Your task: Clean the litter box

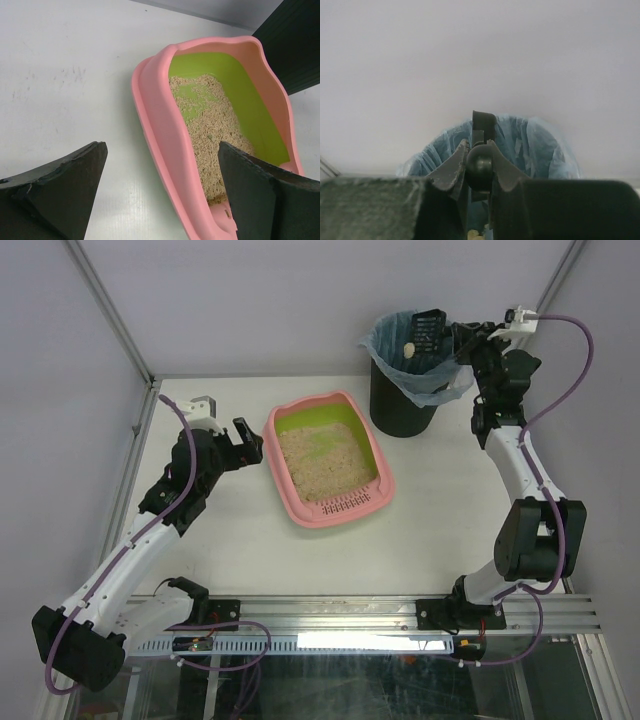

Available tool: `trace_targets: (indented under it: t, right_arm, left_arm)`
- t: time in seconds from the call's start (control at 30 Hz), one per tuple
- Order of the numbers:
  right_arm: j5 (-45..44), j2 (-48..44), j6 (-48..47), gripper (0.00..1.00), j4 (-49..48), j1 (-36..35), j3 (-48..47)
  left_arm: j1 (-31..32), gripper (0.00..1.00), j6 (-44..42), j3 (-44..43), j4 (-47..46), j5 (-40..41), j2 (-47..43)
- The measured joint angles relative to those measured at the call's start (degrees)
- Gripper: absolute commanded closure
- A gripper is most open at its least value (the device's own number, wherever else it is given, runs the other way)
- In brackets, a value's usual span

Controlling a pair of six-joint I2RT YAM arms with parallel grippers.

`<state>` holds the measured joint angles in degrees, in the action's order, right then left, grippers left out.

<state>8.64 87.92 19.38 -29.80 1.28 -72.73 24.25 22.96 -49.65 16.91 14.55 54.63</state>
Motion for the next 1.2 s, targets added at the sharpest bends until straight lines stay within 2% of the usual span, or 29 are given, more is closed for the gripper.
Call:
trace_targets:
  t: [0.27,0.47,0.7,0.83,0.97,1.2]
  right_arm:
    - [11.4,0.1,-19.8,1.00,-1.4,0.0,-0.6]
    - [15.0,0.1,-28.3,1.00,1.1,-0.2,-3.3]
    - [14.9,-3.2,-33.4,1.00,3.1,-1.9,-5.4]
    - [13.0,-5.9,-34.0,1.00,2.3,-3.1,-2.8]
    - [11.4,-5.5,-35.3,1.00,4.6,-3.5,-5.4]
    - [8.5,-6.4,-35.3,1.00,4.2,-4.8,-4.7]
  left_arm:
    - [0.0,0.01,0.0,0.0,0.0,-0.1,0.0]
    - [0.0,0.01,0.2,0.5,-0.1,-1.1,0.0]
    - [0.0,0.01,0.5,0.7,-0.2,-1.7,0.2]
    - [0.0,0.01,0.5,0.7,-0.3,-2.3,0.2]
    - [0.0,0.01,0.5,0.7,-0.3,-2.8,0.2]
    - [0.0,0.01,0.6,0.7,-0.3,-2.9,0.5]
